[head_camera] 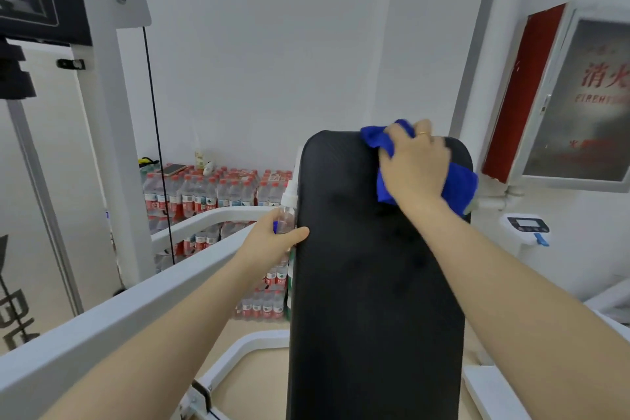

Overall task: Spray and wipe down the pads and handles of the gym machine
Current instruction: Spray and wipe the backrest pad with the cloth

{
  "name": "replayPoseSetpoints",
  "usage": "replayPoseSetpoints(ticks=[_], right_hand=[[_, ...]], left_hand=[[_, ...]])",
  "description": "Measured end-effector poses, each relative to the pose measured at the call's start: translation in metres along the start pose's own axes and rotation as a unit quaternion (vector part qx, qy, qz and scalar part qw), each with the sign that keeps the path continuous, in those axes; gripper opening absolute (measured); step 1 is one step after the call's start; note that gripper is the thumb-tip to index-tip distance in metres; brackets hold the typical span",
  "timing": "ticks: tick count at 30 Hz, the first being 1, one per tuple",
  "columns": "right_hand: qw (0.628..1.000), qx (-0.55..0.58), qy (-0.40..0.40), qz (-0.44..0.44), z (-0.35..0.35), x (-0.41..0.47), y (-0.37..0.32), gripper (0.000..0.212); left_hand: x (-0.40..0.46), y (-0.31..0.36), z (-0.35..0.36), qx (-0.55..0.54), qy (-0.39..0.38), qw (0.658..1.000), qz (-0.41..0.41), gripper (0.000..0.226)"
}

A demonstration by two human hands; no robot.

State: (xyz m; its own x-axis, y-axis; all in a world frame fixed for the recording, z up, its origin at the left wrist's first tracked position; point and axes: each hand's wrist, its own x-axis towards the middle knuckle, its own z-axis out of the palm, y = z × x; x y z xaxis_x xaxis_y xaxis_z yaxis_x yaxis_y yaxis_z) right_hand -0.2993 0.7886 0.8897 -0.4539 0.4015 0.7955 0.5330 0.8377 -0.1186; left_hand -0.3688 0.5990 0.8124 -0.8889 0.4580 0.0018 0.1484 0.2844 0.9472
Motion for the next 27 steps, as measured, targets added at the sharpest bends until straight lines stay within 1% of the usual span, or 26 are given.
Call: replayPoseSetpoints(ticks=[2, 3, 4, 5, 6, 7, 8, 9, 11, 13, 14, 15, 16, 17, 19, 21, 23, 24, 26, 27], right_hand=[[0.996, 0.027, 0.021, 0.079, 0.003, 0.006, 0.002, 0.030], [0.994, 0.050, 0.028, 0.092, 0.005, 0.006, -0.005, 0.032], [0.994, 0.069, 0.032, 0.083, 0.008, 0.005, -0.017, 0.037], [0.994, 0.085, 0.030, 0.055, 0.013, 0.001, -0.034, 0.041], [0.995, 0.095, 0.025, 0.009, 0.020, -0.007, -0.053, 0.044], [0.994, 0.101, 0.018, -0.045, 0.025, -0.016, -0.072, 0.043], [0.990, 0.107, 0.005, -0.094, 0.028, -0.023, -0.087, 0.039], [0.985, 0.112, 0.002, -0.130, 0.028, -0.029, -0.096, 0.036], [0.980, 0.086, 0.011, -0.181, 0.028, -0.028, -0.098, 0.037], [0.973, 0.054, -0.030, -0.224, 0.022, -0.020, -0.086, 0.040], [0.974, 0.053, -0.040, -0.216, 0.021, -0.015, -0.075, 0.043], [0.979, 0.064, -0.039, -0.188, 0.019, -0.010, -0.063, 0.045], [0.987, 0.072, -0.029, -0.143, 0.015, -0.004, -0.051, 0.046], [0.993, 0.077, -0.015, -0.088, 0.009, 0.003, -0.037, 0.046], [0.997, 0.077, 0.002, 0.005, 0.007, 0.011, -0.013, 0.045], [0.996, 0.069, 0.001, 0.050, 0.010, 0.009, -0.010, 0.044], [0.995, 0.083, -0.006, 0.060, 0.015, 0.001, -0.032, 0.047], [0.995, 0.089, -0.014, 0.050, 0.019, -0.005, -0.045, 0.050], [0.996, 0.081, -0.024, -0.013, 0.024, -0.019, -0.064, 0.056], [0.995, 0.065, -0.019, -0.067, 0.025, -0.027, -0.066, 0.059]], left_hand=[[0.000, -0.002, 0.003, 0.003, 0.003, 1.000, 0.017, 0.063], [0.001, -0.002, 0.004, 0.003, 0.005, 1.000, 0.025, 0.061], [0.002, -0.003, 0.005, 0.002, 0.006, 0.999, 0.033, 0.057], [0.006, -0.006, 0.006, -0.001, 0.004, 0.999, 0.041, 0.045], [0.008, -0.008, 0.006, -0.007, -0.001, 0.999, 0.049, 0.027], [0.011, -0.009, 0.005, -0.018, -0.005, 0.998, 0.054, 0.016], [0.012, -0.010, 0.004, -0.029, -0.011, 0.998, 0.059, 0.013], [0.012, -0.010, 0.003, -0.038, -0.019, 0.997, 0.058, 0.014], [0.011, -0.011, 0.001, -0.042, -0.022, 0.997, 0.052, 0.016], [0.007, -0.011, 0.001, -0.051, -0.016, 0.998, 0.041, 0.016], [0.006, -0.011, 0.000, -0.046, -0.013, 0.998, 0.034, 0.019], [0.005, -0.011, 0.001, -0.030, -0.008, 0.999, 0.028, 0.032], [0.005, -0.011, 0.001, -0.011, 0.000, 1.000, 0.015, 0.051], [0.005, -0.011, 0.001, 0.004, 0.007, 1.000, 0.004, 0.064], [0.007, -0.010, 0.001, 0.022, 0.013, 1.000, 0.004, 0.070], [0.012, -0.009, 0.001, 0.040, 0.007, 0.999, 0.009, 0.071], [0.013, -0.009, 0.001, 0.042, 0.004, 0.999, 0.003, 0.071], [0.013, -0.010, 0.002, 0.035, 0.007, 0.999, 0.009, 0.069], [0.009, -0.012, 0.004, 0.019, 0.023, 0.999, 0.026, 0.065], [0.008, -0.013, 0.006, 0.013, 0.036, 0.999, 0.033, 0.064]])
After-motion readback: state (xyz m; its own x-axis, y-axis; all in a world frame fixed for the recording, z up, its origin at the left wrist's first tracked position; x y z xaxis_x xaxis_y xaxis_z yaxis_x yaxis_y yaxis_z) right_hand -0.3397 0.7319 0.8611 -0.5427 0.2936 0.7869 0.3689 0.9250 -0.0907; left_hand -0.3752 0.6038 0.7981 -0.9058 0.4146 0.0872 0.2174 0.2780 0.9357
